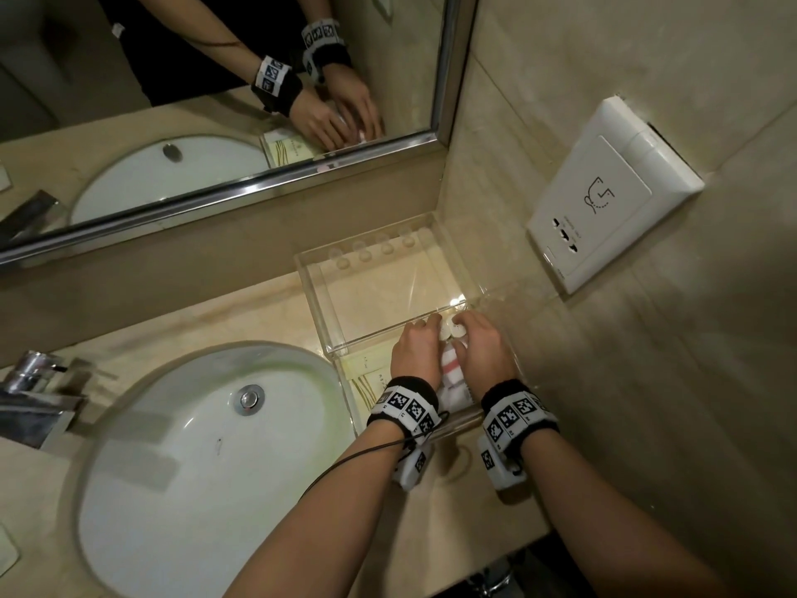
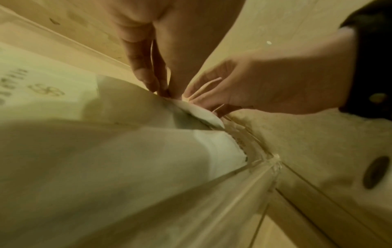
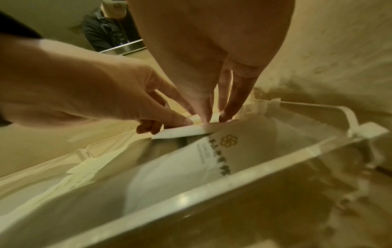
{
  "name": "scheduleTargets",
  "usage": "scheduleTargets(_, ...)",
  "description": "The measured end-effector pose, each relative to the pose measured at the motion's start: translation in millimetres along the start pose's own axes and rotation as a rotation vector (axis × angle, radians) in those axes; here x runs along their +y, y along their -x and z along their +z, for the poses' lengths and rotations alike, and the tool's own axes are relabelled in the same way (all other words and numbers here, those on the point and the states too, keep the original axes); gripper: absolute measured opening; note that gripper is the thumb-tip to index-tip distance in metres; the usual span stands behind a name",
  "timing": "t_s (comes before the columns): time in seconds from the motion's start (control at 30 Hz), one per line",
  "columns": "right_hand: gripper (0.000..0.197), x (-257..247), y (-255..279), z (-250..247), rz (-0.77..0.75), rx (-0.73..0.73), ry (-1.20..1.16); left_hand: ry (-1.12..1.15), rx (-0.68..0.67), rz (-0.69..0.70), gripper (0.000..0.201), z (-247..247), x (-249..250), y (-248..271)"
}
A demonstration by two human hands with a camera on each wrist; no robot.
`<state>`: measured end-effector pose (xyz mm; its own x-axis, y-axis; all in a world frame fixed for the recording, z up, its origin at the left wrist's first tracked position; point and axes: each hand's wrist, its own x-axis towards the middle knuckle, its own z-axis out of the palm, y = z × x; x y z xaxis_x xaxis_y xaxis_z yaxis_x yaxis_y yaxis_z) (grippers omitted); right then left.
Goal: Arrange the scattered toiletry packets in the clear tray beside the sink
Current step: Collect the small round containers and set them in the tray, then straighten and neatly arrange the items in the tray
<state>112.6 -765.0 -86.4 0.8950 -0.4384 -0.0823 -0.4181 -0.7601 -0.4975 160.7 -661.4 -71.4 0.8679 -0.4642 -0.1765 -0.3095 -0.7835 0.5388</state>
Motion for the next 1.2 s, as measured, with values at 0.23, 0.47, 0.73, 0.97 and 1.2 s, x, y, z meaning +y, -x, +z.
scheduleTargets(0.23, 0.046, -5.3, -5.6, -5.6, 0.025, -0.049, 0.066, -0.073, -0.025, -0.012, 0.024, 3.1, 2.6, -4.7)
scheduleTargets(0.47, 0.052, -10.9, -5.6, -9.2, 0.040, -0.104, 0.125, -0.099, -0.079, -0.054, 0.038, 1.9, 9.6, -5.2)
scheduleTargets(0.73, 0.033, -24.6, 11.1, -16.4, 0.071, 0.001, -0.015, 0.026, 0.030, -0.009, 0.033, -24.7, -6.0, 18.5)
scheduleTargets(0.97, 0.021, -85.6, 39.3, -2.0, -0.106, -0.015, -0.212, 0.238, 0.226, -0.094, 0.020, -74.2, -75.6, 70.8)
scheduleTargets(1.2, 0.015, -199.0, 90.4, 57.8, -0.363, -0.191, -0.233, 0.275, 0.332, -0.397, 0.014, -123.8, -189.3, 175.1)
